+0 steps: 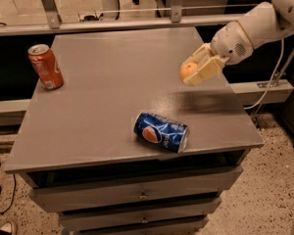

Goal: Move orange near pepsi can

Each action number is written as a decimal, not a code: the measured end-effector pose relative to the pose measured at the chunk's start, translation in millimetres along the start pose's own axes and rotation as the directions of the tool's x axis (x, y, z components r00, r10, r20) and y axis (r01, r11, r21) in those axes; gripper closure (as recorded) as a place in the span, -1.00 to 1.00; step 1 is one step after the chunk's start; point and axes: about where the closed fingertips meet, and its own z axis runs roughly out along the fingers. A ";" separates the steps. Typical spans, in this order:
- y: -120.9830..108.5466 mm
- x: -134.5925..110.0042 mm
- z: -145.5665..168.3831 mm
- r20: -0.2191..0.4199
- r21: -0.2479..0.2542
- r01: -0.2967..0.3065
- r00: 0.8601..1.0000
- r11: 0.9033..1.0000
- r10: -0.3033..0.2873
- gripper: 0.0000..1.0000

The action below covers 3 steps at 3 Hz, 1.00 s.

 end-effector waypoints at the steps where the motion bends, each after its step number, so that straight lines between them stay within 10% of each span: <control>1: 7.9 9.5 17.7 -0.036 -0.102 0.059 0.997 0.993 -0.063 1.00; 3: 31.5 5.2 34.8 -0.041 -0.202 0.179 0.981 0.963 -0.191 1.00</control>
Offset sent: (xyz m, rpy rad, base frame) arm -0.0708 -0.0042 -0.0292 -0.1248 0.0762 0.4480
